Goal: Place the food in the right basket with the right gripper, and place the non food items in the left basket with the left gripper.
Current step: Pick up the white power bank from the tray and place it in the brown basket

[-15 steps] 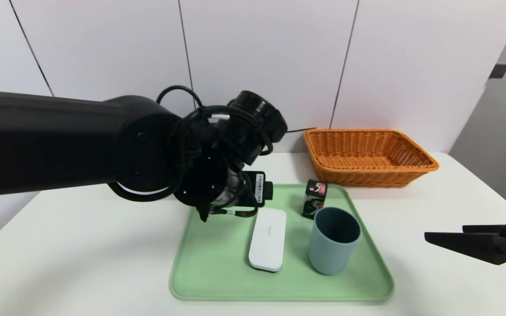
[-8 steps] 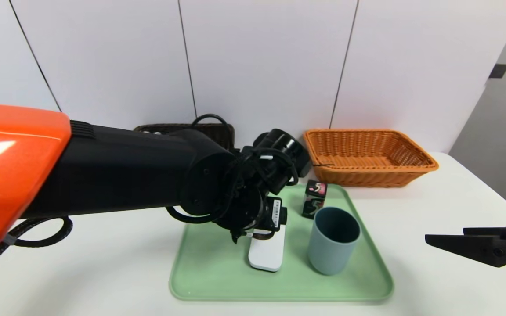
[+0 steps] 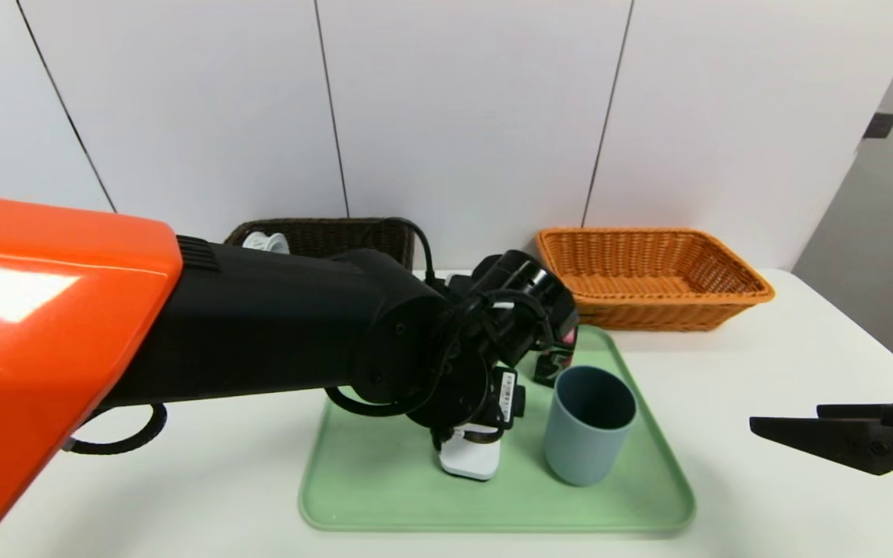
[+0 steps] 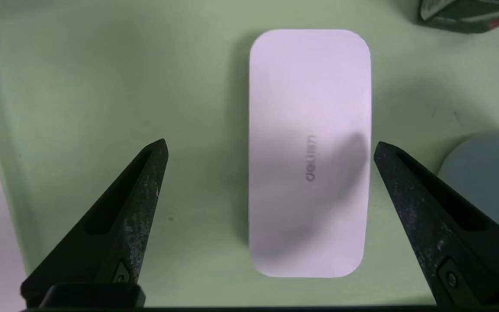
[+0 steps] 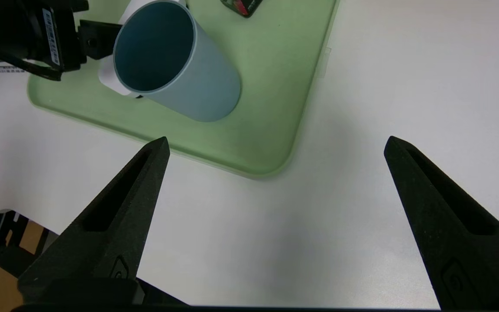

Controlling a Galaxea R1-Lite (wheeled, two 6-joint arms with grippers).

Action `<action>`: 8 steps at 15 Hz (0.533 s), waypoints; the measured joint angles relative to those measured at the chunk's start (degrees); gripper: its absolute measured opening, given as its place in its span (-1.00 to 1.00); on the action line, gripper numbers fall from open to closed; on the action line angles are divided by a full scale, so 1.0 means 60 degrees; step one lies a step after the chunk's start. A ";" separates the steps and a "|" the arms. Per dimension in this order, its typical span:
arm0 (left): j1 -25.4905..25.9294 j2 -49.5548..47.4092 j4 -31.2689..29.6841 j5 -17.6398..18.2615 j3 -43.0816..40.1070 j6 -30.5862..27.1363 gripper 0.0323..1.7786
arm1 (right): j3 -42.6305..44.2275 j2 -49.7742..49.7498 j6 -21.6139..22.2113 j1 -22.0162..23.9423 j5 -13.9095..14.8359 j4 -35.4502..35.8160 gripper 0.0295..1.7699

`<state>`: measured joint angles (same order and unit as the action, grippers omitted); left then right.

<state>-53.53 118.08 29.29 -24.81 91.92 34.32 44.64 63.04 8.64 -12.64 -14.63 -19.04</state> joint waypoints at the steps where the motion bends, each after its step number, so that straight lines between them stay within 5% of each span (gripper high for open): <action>1: -0.0055 0.0055 0.0000 0.0002 0.0000 0.0004 0.90 | 0.0002 0.0000 0.0002 0.0000 0.0004 0.0000 0.93; 8: -0.0207 0.0463 -0.0018 -0.0012 0.0079 0.0000 0.90 | -0.0091 0.0000 0.0002 0.0085 -0.0004 0.0018 0.93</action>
<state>-54.77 120.86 29.18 -24.88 92.39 34.32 44.09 63.04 8.66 -12.13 -14.65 -18.93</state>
